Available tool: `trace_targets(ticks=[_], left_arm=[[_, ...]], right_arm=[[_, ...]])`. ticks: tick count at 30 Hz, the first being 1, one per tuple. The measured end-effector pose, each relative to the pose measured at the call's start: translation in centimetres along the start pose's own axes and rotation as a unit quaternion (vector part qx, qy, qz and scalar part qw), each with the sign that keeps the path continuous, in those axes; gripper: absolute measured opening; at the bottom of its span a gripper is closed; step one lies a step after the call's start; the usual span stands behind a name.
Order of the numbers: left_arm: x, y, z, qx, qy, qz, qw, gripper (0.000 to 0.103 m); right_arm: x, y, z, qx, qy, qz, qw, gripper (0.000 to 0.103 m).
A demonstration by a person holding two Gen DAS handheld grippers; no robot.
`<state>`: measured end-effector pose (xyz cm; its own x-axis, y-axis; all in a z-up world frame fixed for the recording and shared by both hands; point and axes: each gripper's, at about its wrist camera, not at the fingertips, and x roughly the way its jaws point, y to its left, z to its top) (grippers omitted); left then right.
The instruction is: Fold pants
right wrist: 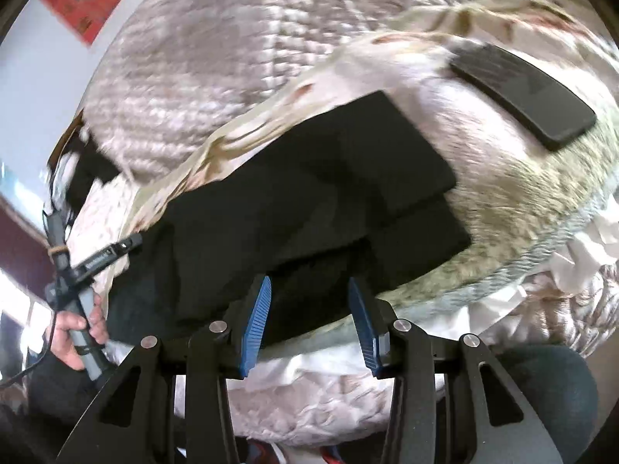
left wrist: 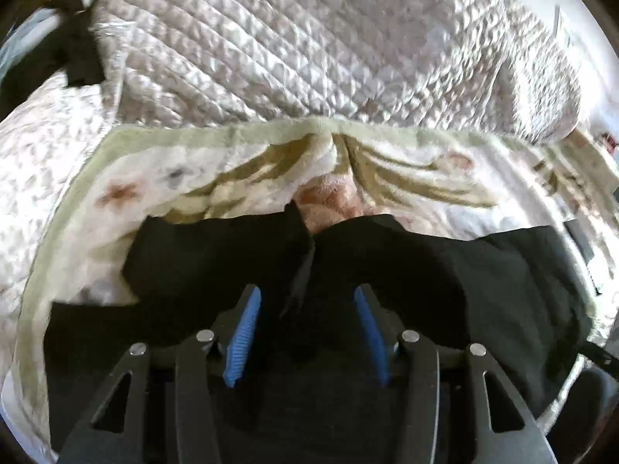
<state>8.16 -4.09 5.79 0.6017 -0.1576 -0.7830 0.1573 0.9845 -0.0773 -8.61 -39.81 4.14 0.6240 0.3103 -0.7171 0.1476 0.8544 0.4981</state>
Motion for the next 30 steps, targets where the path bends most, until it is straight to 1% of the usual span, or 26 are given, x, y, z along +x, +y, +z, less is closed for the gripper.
trace_targets(ticks=[4, 6, 7, 8, 9, 10, 12, 13, 14, 15, 16, 17, 19, 22, 24, 26, 29, 30], left_arm=[[3.1, -0.6, 0.6, 0.011, 0.03, 0.016, 0.9994, 0.053], [3.7, -0.8, 0.6, 0.016, 0.032, 0.019, 0.9992, 0.051], [3.6, -1.0, 0.6, 0.021, 0.028, 0.018, 0.9992, 0.041], [3.5, -1.2, 0.6, 0.03, 0.023, 0.016, 0.9991, 0.021], [3.3, -1.3, 0.6, 0.038, 0.019, 0.026, 0.9987, 0.011], [3.1, -1.2, 0.5, 0.041, 0.017, 0.038, 0.9983, 0.005], [2.3, -0.1, 0.5, 0.016, 0.006, 0.029, 0.9994, 0.005], [1.3, 0.7, 0.2, 0.0, -0.007, 0.032, 0.9995, 0.005], [0.4, 1.5, -0.1, -0.014, -0.02, 0.038, 0.999, 0.005], [-0.8, 2.4, -0.6, -0.032, -0.035, 0.041, 0.998, 0.005], [-2.1, 3.4, -1.2, -0.052, -0.048, 0.045, 0.9965, 0.005], [-3.6, 4.6, -2.0, -0.071, -0.063, 0.05, 0.9942, 0.005], [-5.9, 6.5, -3.7, -0.104, -0.081, 0.062, 0.9894, 0.005], [-8.7, 9.0, -6.8, -0.146, -0.094, 0.084, 0.9812, 0.005], [-9.2, 10.2, -8.7, -0.172, -0.091, 0.09, 0.9768, 0.005], [-8.8, 11.2, -10.6, -0.195, -0.076, 0.089, 0.9739, 0.005], [-6.8, 12.0, -12.3, -0.226, -0.033, 0.076, 0.9705, 0.006], [-6.5, 12.2, -12.5, -0.234, -0.03, 0.073, 0.9691, 0.006]], right_arm=[[0.6, -1.1, 1.3, 0.022, -0.012, 0.009, 1.0, 0.043], [1.2, -1.4, 1.9, 0.037, -0.012, 0.003, 0.999, 0.043], [1.4, -1.5, 2.2, 0.042, -0.013, 0.003, 0.999, 0.043], [1.7, -1.6, 2.4, 0.048, -0.017, -0.001, 0.999, 0.043], [1.9, -1.7, 2.6, 0.053, -0.018, -0.004, 0.998, 0.043], [2.2, -1.9, 2.7, 0.063, -0.019, -0.008, 0.998, 0.043], [2.7, -2.4, 3.2, 0.088, -0.024, -0.007, 0.996, 0.043], [2.8, -2.5, 3.4, 0.092, -0.03, -0.008, 0.995, 0.043], [2.8, -2.5, 3.5, 0.095, -0.037, -0.009, 0.995, 0.041], [2.8, -2.5, 3.5, 0.096, -0.04, -0.012, 0.995, 0.037], [2.7, -2.4, 3.6, 0.094, -0.043, -0.016, 0.994, 0.016], [2.6, -2.4, 3.6, 0.092, -0.045, -0.019, 0.995, 0.008], [1.9, -2.6, 3.4, 0.1, -0.054, -0.009, 0.993, 0.006], [0.4, -2.3, 3.0, 0.097, -0.068, -0.012, 0.993, 0.004], [-0.7, -2.2, 2.5, 0.095, -0.075, -0.014, 0.993, 0.003], [-0.8, -2.4, 2.2, 0.094, -0.073, -0.021, 0.993, 0.003], [0.4, -3.4, 1.9, 0.117, -0.043, -0.006, 0.992, 0.003], [0.7, -3.5, 1.9, 0.121, -0.036, -0.006, 0.992, 0.003]])
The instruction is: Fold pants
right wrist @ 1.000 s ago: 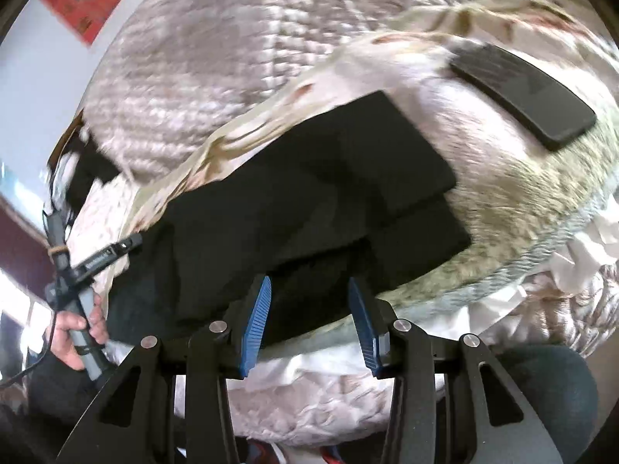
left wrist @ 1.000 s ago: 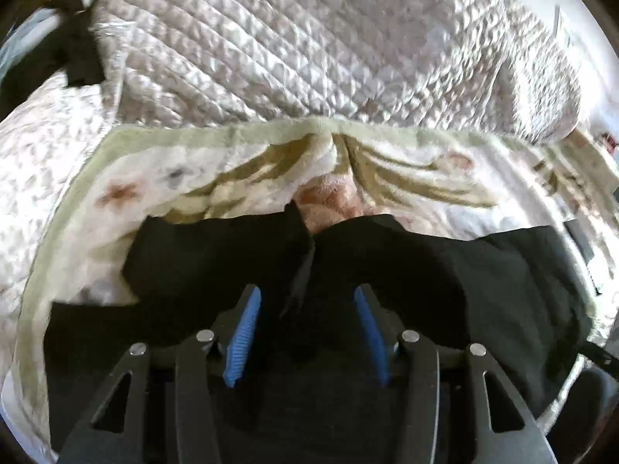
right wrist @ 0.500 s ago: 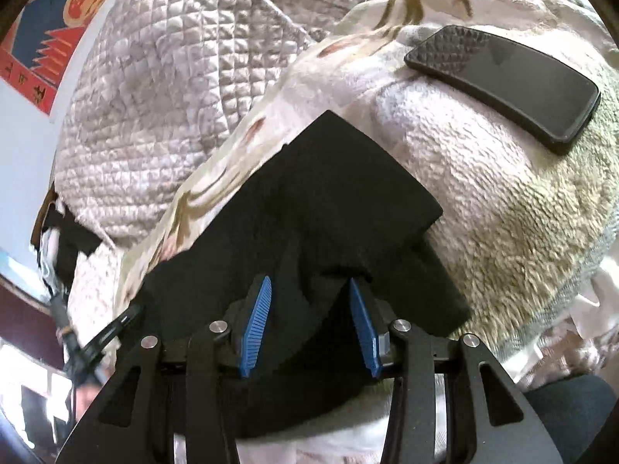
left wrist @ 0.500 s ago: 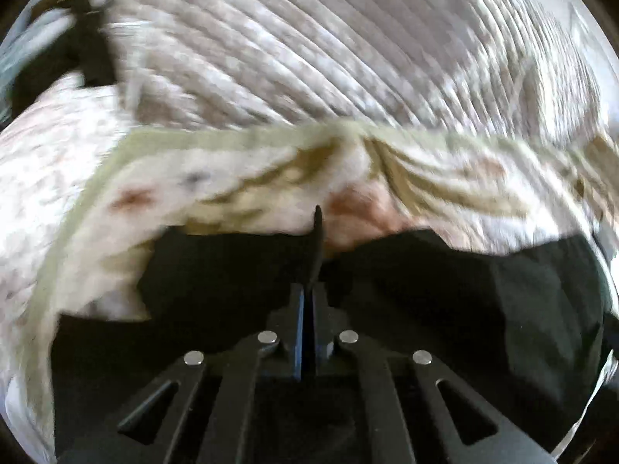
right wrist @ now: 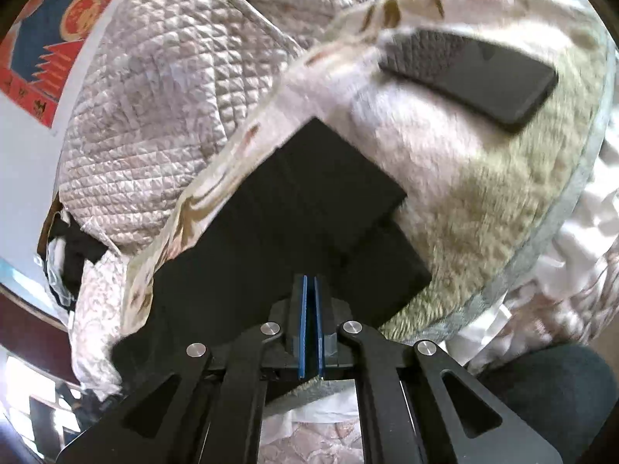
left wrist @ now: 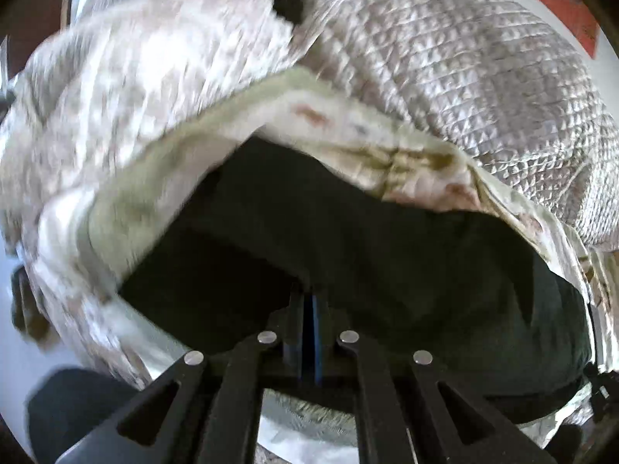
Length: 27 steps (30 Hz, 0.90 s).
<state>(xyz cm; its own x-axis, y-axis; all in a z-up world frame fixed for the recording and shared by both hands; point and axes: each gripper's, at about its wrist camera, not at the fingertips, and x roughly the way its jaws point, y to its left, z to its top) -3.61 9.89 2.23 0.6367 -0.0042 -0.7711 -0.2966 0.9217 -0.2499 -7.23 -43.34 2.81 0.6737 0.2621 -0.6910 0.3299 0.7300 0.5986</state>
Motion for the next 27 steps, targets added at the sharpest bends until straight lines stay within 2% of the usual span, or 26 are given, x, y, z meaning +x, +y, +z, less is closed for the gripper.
trace_targets(ticks=[1, 3, 5, 7, 12, 14, 17, 20, 22, 24, 27], left_arm=[[0.1, 0.1, -0.1, -0.003, -0.001, -0.005, 1.0, 0.006], [0.0, 0.1, -0.1, -0.007, -0.006, -0.014, 0.9999, 0.007], [0.0, 0.4, 0.2, -0.016, -0.007, -0.023, 0.9996, 0.015], [0.2, 0.9, 0.5, -0.03, -0.008, -0.017, 0.9994, 0.023], [0.1, 1.2, 0.5, -0.044, -0.011, -0.019, 0.9988, 0.027], [0.0, 1.1, 0.5, -0.05, -0.009, -0.027, 0.9983, 0.04], [0.0, 1.2, 0.4, -0.06, -0.011, -0.037, 0.9974, 0.05], [0.2, 1.8, 0.4, -0.078, -0.008, -0.042, 0.9961, 0.052], [0.2, 2.1, 0.4, -0.088, -0.005, -0.038, 0.9954, 0.054], [0.0, 2.4, 0.0, -0.098, -0.005, -0.044, 0.9942, 0.058], [0.3, 2.1, -0.1, -0.09, -0.009, -0.047, 0.9948, 0.062]], right_arm=[[0.1, 0.1, 0.0, 0.0, 0.004, -0.004, 1.0, 0.004], [0.1, 0.3, -0.1, -0.004, 0.004, -0.003, 1.0, 0.016], [-0.1, 0.5, 0.0, -0.007, -0.003, 0.001, 1.0, 0.032], [-0.3, 0.7, 0.3, -0.011, -0.017, -0.009, 1.0, 0.044], [-0.2, 0.3, 1.2, 0.002, -0.037, -0.029, 0.999, 0.045], [0.2, 0.2, 1.5, 0.006, -0.039, -0.032, 0.999, 0.045], [0.8, -0.1, 2.0, 0.009, -0.041, -0.035, 0.998, 0.046], [0.9, -0.4, 2.3, 0.016, -0.045, -0.045, 0.998, 0.046], [0.5, -0.5, 2.3, 0.017, -0.058, -0.079, 0.995, 0.046], [0.1, -1.0, 2.1, 0.031, -0.059, -0.093, 0.993, 0.05], [0.6, -1.0, 2.2, 0.019, -0.053, -0.088, 0.995, 0.055]])
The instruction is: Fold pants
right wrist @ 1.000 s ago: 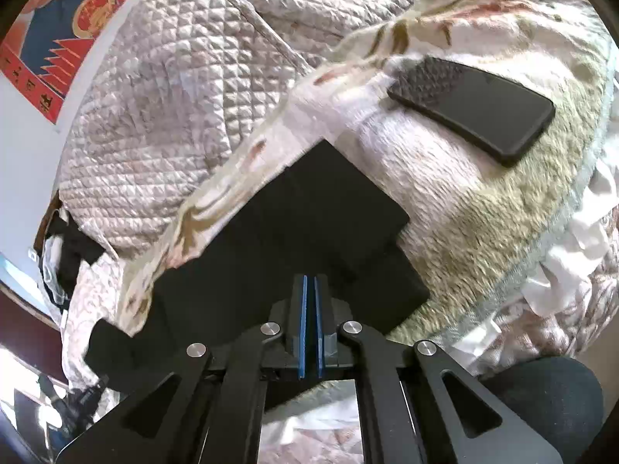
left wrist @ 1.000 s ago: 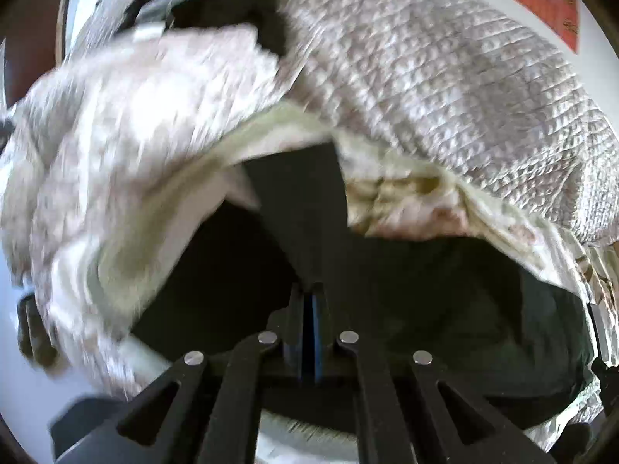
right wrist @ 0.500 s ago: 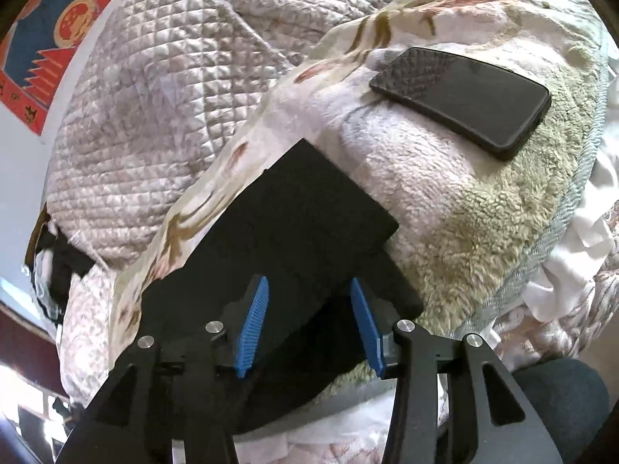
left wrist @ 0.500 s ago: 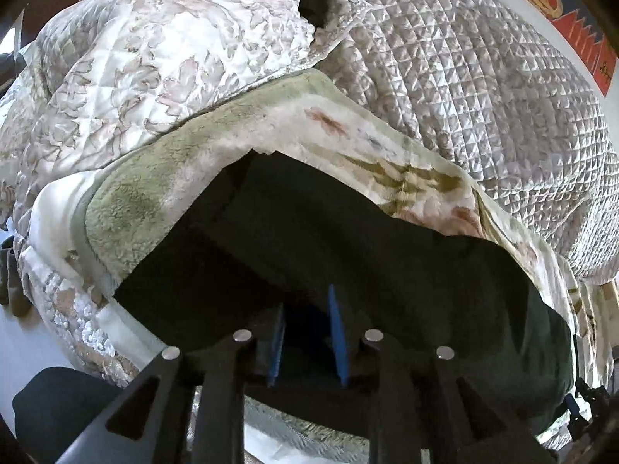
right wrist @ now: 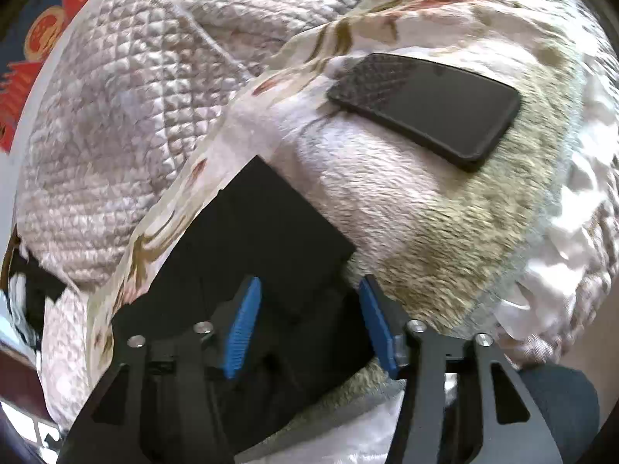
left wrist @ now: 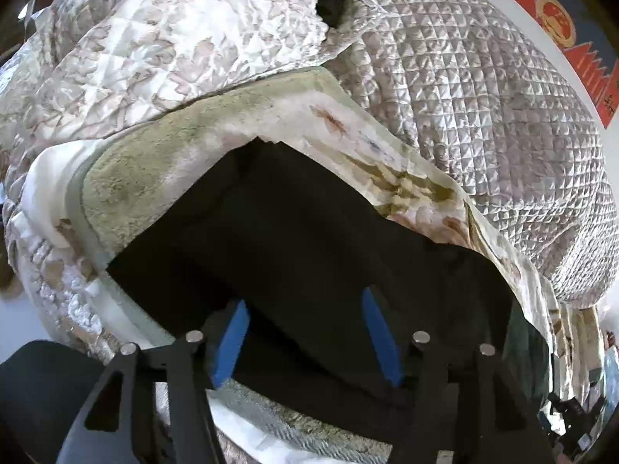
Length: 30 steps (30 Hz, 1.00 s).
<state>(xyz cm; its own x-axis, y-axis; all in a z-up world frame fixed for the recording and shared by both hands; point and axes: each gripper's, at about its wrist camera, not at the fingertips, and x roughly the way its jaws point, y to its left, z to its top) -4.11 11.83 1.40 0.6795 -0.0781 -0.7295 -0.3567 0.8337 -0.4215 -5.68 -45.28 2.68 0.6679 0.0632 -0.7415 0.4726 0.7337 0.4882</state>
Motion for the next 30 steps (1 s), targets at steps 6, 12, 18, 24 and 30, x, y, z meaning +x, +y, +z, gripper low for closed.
trace_targets(ticks=[6, 12, 18, 24, 30], left_arm=[[0.5, -0.4, 1.0, 0.019, -0.022, 0.025, 0.9993, 0.037], [-1.1, -0.7, 2.9, 0.043, -0.039, 0.053, 0.9969, 0.005], [-3.9, 0.4, 4.2, 0.071, -0.067, 0.093, 0.9909, 0.005], [-1.9, 1.4, 2.0, 0.072, -0.013, 0.116, 0.9905, 0.004], [-4.4, 0.6, 4.0, 0.061, -0.049, 0.086, 0.9932, 0.004]], right_arm=[[0.9, 1.3, 1.1, -0.026, -0.013, 0.014, 0.999, 0.028], [-0.4, 3.1, 1.6, -0.045, -0.02, 0.026, 0.998, 0.009], [-4.1, 3.7, 0.9, -0.062, -0.021, 0.05, 0.997, 0.008], [-1.7, 1.0, -1.2, -0.037, 0.024, 0.007, 0.999, 0.008], [-5.5, 3.2, 1.0, -0.032, -0.004, 0.06, 0.998, 0.008]])
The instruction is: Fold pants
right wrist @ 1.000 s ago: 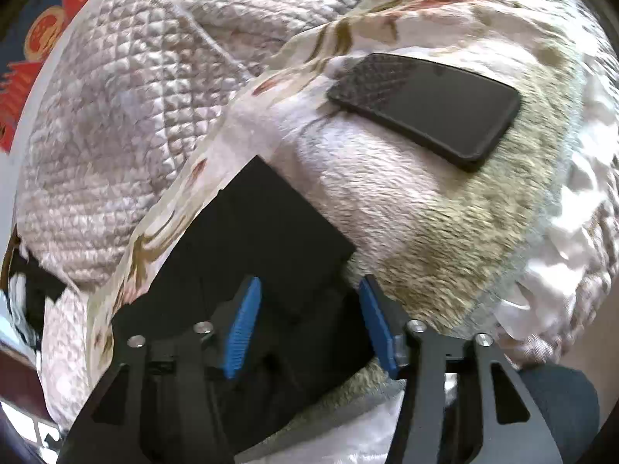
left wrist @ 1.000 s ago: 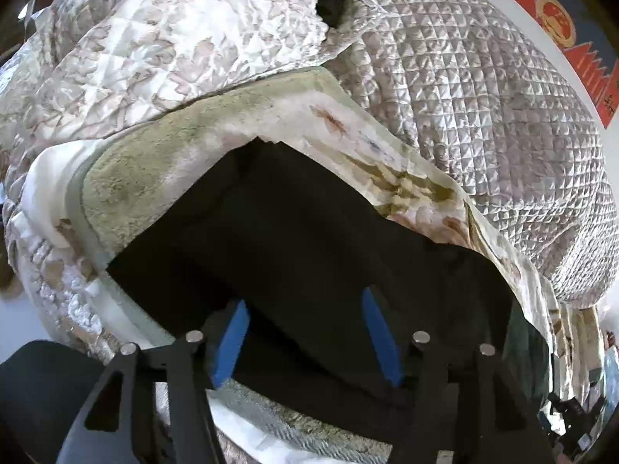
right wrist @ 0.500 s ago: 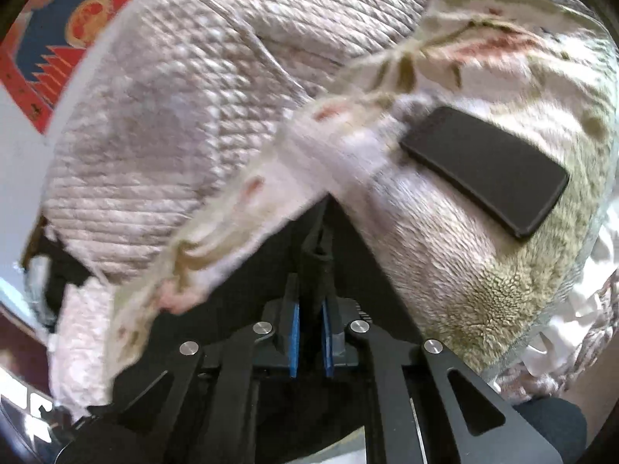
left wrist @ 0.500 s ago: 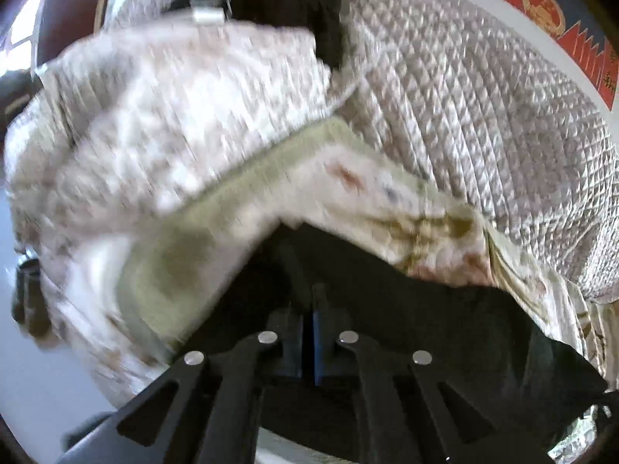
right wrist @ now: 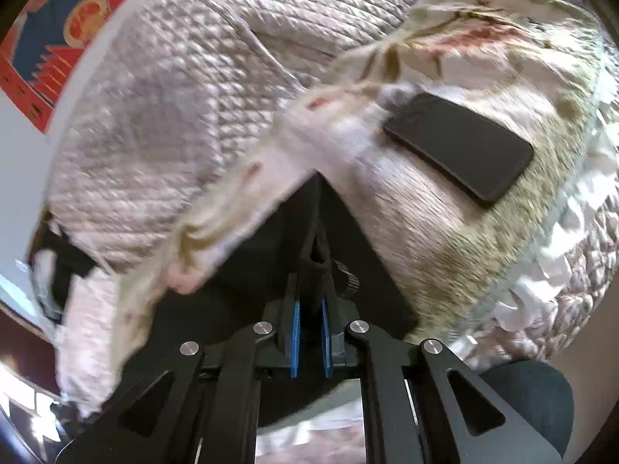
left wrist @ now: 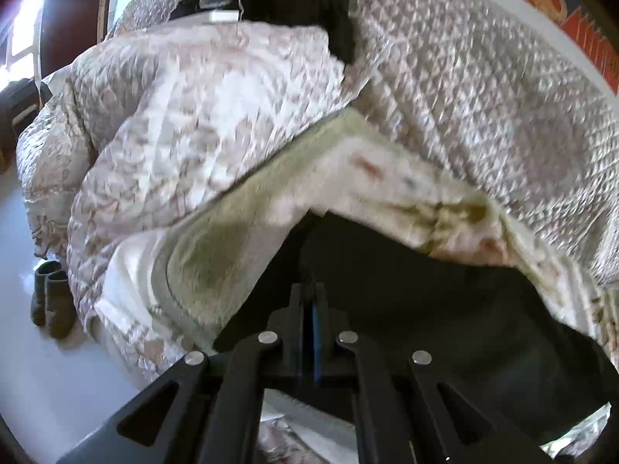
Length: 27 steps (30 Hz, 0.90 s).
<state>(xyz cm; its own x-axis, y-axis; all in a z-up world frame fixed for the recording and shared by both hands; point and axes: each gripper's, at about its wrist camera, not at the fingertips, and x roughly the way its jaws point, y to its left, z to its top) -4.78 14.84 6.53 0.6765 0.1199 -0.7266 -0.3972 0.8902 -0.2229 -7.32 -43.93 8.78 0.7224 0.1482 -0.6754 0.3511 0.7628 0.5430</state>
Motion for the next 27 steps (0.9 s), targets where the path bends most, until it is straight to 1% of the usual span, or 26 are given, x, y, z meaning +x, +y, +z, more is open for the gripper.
trace_targets(ticks=[3, 4, 6, 8, 9, 13, 15, 16, 17, 18, 20, 21, 22, 23, 24, 27], left_arm=[[-0.6, -0.1, 0.8, -0.004, -0.011, -0.01, 0.9999, 0.004], [-0.7, -0.1, 0.8, -0.004, -0.012, -0.007, 0.9999, 0.004], [-0.8, 0.2, 0.6, -0.013, -0.009, -0.003, 0.9999, 0.004], [-1.1, 0.4, 0.3, -0.015, -0.008, -0.001, 0.9998, 0.004], [-1.3, 0.2, 0.4, -0.007, -0.011, -0.001, 0.9999, 0.004], [-2.4, -0.1, 1.5, -0.014, -0.029, -0.016, 0.9994, 0.004], [-2.6, -0.1, 1.5, -0.01, -0.035, -0.007, 0.9993, 0.004], [-2.2, -0.1, 1.1, 0.001, -0.032, 0.006, 0.9995, 0.004], [-1.5, 0.0, 0.7, 0.006, -0.021, 0.017, 0.9996, 0.004], [-0.7, 0.1, 0.1, 0.009, -0.003, 0.023, 0.9997, 0.004], [0.9, 0.1, -1.2, 0.027, 0.039, 0.043, 0.998, 0.004], [1.4, 0.1, -1.7, 0.033, 0.052, 0.049, 0.9969, 0.005], [1.5, 0.2, -1.9, 0.031, 0.057, 0.059, 0.9962, 0.005], [1.4, 0.4, -1.9, 0.025, 0.053, 0.061, 0.9964, 0.007], [1.1, 0.6, -1.7, 0.021, 0.046, 0.064, 0.9967, 0.009], [-0.1, 0.7, -0.7, 0.018, 0.008, 0.104, 0.9944, 0.011]], right_arm=[[-1.2, 1.2, 0.9, 0.001, -0.008, 0.021, 1.0, 0.008], [-1.2, 1.3, 0.8, 0.0, -0.005, 0.018, 1.0, 0.008], [-0.5, 0.3, 0.3, 0.006, 0.006, -0.002, 1.0, 0.008], [0.2, -2.0, -0.3, 0.047, 0.027, -0.013, 0.998, 0.008], [0.2, -2.3, -0.4, 0.055, 0.03, -0.011, 0.998, 0.008], [-1.1, -0.9, 0.6, 0.046, 0.008, 0.015, 0.999, 0.008], [-1.5, -0.6, 1.0, 0.037, -0.004, 0.01, 0.999, 0.008], [-1.3, -0.8, 1.0, 0.034, -0.002, 0.001, 0.999, 0.008], [-0.8, -1.4, 0.8, 0.033, 0.003, -0.016, 0.999, 0.008], [0.3, -2.3, 0.1, 0.031, 0.019, -0.044, 0.998, 0.008], [2.2, -3.1, -1.0, 0.007, 0.06, -0.082, 0.995, 0.01], [2.4, -3.2, -1.5, -0.004, 0.06, -0.099, 0.993, 0.012], [2.3, -2.8, -1.7, -0.019, 0.053, -0.114, 0.992, 0.014], [1.9, -2.3, -1.6, -0.031, 0.04, -0.124, 0.991, 0.019], [1.2, -1.7, -1.4, -0.041, 0.02, -0.138, 0.989, 0.02], [-0.7, 0.0, -0.7, -0.088, -0.046, -0.182, 0.978, 0.022]])
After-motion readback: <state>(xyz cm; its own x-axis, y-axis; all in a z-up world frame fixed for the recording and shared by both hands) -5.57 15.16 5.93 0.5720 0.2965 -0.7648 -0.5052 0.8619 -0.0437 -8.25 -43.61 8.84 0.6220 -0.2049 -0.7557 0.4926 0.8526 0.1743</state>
